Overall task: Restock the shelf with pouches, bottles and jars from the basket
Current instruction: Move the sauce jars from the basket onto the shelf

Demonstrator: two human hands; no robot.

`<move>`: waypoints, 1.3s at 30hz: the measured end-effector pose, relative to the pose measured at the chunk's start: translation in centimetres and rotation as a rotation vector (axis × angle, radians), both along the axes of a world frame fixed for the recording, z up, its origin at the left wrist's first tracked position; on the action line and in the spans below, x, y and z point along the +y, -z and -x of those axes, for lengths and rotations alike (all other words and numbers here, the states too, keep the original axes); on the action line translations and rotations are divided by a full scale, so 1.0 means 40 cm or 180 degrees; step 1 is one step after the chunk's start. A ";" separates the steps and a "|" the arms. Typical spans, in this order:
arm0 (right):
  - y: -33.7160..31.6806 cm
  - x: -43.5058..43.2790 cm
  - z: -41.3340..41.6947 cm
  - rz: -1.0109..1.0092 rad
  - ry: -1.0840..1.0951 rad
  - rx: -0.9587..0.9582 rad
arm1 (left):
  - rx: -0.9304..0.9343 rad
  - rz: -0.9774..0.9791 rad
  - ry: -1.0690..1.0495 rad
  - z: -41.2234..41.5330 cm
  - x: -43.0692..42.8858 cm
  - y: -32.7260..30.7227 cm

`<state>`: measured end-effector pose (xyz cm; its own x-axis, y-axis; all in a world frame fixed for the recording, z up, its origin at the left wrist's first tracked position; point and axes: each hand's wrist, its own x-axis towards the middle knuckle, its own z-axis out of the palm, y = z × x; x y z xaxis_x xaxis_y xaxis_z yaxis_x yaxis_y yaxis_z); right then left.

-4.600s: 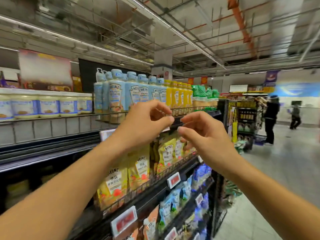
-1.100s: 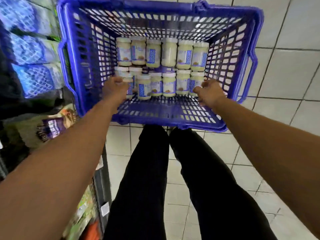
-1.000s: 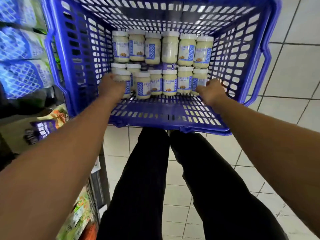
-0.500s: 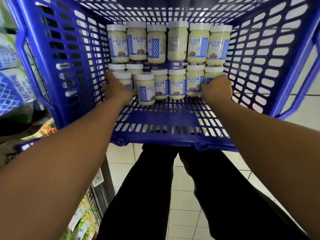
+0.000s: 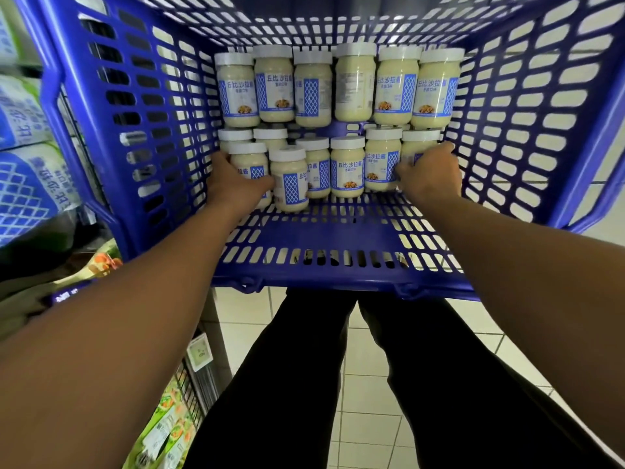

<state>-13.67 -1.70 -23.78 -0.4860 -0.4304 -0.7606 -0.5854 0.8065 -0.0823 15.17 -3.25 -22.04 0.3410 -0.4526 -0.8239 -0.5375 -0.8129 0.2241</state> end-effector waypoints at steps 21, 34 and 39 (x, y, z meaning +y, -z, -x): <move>-0.454 0.005 -0.020 0.0307 0.0987 -0.1840 | 0.1375 -0.0011 -0.1098 0.125 0.003 -0.360; -1.056 0.015 -0.024 0.0884 0.1636 -0.2634 | 0.2676 0.0249 -0.1627 0.205 -0.004 -0.996; -1.311 -0.007 -0.043 0.1201 0.1830 -0.2968 | 0.2941 0.0522 -0.1674 0.224 -0.030 -1.232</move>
